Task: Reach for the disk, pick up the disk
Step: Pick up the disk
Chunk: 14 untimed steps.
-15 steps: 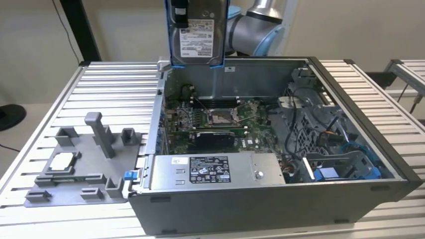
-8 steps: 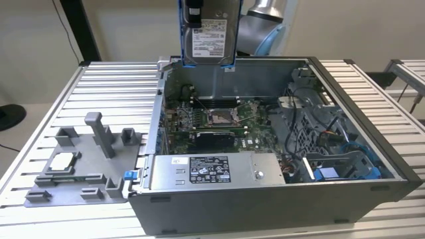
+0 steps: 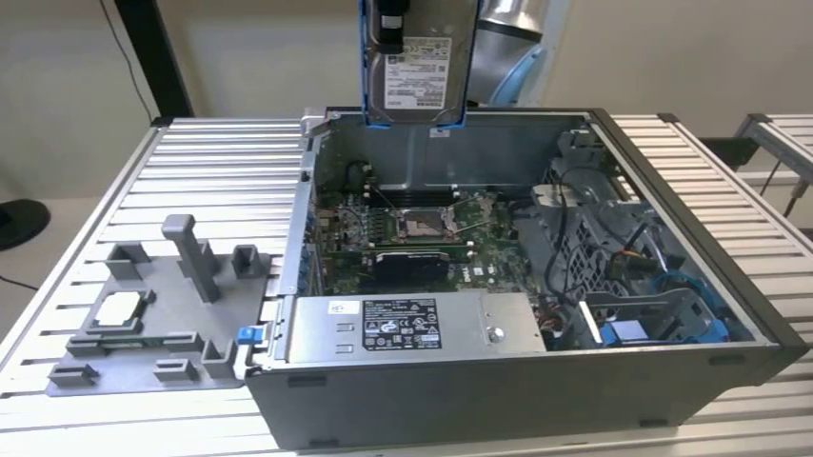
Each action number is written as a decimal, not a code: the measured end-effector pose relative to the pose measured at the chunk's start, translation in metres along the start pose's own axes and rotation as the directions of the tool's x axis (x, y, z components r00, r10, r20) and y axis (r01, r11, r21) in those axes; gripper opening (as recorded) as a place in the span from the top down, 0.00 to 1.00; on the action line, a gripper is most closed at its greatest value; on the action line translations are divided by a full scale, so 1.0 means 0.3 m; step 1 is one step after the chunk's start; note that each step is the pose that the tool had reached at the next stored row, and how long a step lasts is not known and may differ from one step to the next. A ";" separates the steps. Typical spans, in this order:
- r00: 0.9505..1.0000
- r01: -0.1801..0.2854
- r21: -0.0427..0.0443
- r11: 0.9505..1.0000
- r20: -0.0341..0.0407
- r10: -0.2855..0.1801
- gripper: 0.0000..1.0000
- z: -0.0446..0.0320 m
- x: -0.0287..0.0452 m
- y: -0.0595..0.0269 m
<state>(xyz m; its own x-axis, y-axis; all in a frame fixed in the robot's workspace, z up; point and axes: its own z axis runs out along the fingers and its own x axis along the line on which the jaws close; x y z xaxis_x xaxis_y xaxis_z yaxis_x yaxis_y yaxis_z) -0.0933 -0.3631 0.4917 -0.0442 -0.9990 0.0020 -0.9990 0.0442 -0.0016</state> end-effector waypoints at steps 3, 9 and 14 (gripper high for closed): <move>1.000 0.000 0.000 1.000 0.000 0.000 1.00 0.000 -0.001 -0.023; 1.000 0.000 0.000 1.000 0.000 0.000 1.00 0.000 -0.003 -0.058; 1.000 0.000 0.000 1.000 0.000 0.000 1.00 0.000 -0.005 -0.105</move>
<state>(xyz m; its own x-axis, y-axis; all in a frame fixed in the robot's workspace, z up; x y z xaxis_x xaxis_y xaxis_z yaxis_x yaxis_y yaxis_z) -0.0618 -0.3632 0.4917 -0.0443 -0.9990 0.0020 -0.9990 0.0443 -0.0016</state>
